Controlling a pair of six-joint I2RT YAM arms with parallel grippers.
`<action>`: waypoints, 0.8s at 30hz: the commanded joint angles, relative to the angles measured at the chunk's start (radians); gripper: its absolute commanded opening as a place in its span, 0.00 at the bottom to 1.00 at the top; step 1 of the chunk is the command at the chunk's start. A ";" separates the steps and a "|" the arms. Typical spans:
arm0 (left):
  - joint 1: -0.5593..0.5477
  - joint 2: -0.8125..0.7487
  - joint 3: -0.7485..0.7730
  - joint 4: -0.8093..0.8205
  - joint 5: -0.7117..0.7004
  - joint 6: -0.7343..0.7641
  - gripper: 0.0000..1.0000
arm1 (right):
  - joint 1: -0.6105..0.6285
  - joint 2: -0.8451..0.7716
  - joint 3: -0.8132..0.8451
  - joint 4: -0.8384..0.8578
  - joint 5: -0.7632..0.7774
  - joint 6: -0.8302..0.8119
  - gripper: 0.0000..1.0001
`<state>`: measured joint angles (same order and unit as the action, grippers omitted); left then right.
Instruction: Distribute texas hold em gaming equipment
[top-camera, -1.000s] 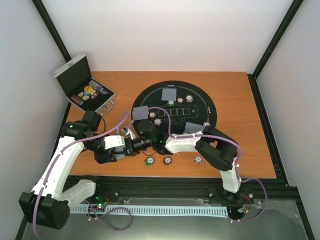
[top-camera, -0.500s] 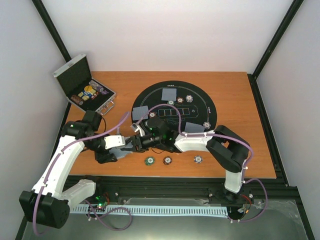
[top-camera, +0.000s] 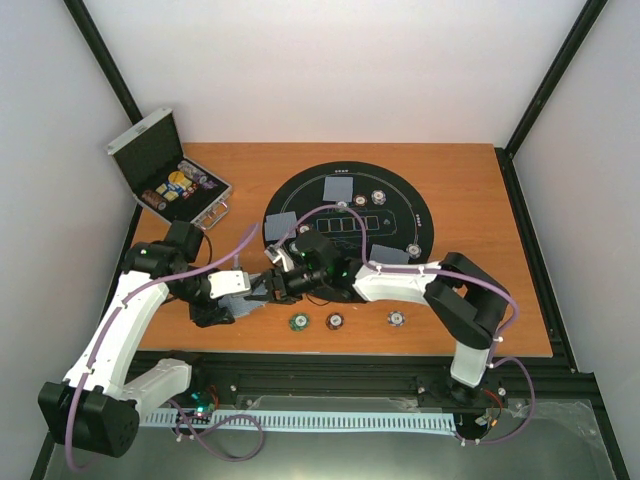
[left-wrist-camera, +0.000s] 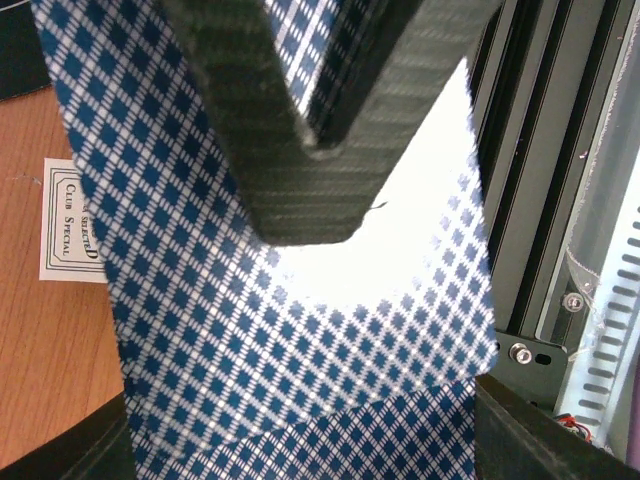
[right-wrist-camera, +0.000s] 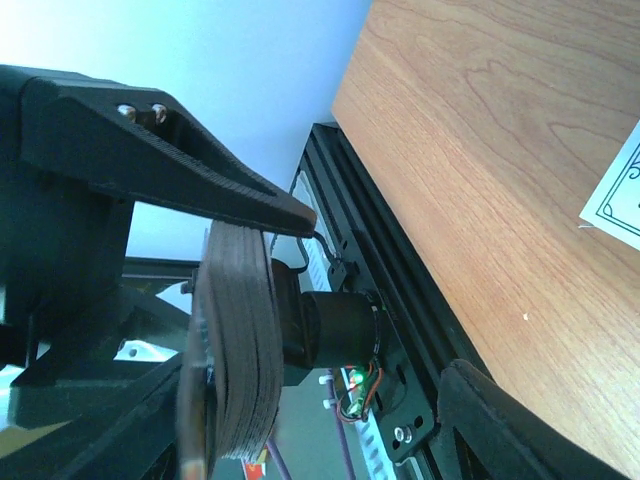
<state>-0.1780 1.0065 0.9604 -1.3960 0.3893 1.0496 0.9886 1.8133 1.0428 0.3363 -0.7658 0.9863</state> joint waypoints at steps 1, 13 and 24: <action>0.000 -0.012 0.035 -0.005 0.023 0.003 0.01 | -0.004 -0.068 0.033 -0.063 0.015 -0.045 0.64; 0.000 -0.012 0.029 0.002 0.019 0.003 0.01 | -0.005 -0.132 0.033 -0.140 0.072 -0.057 0.38; 0.000 -0.012 0.031 0.001 0.018 0.001 0.01 | -0.016 -0.148 0.046 -0.264 0.101 -0.114 0.29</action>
<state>-0.1780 1.0054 0.9604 -1.3956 0.3893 1.0496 0.9848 1.7012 1.0653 0.1230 -0.6827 0.9062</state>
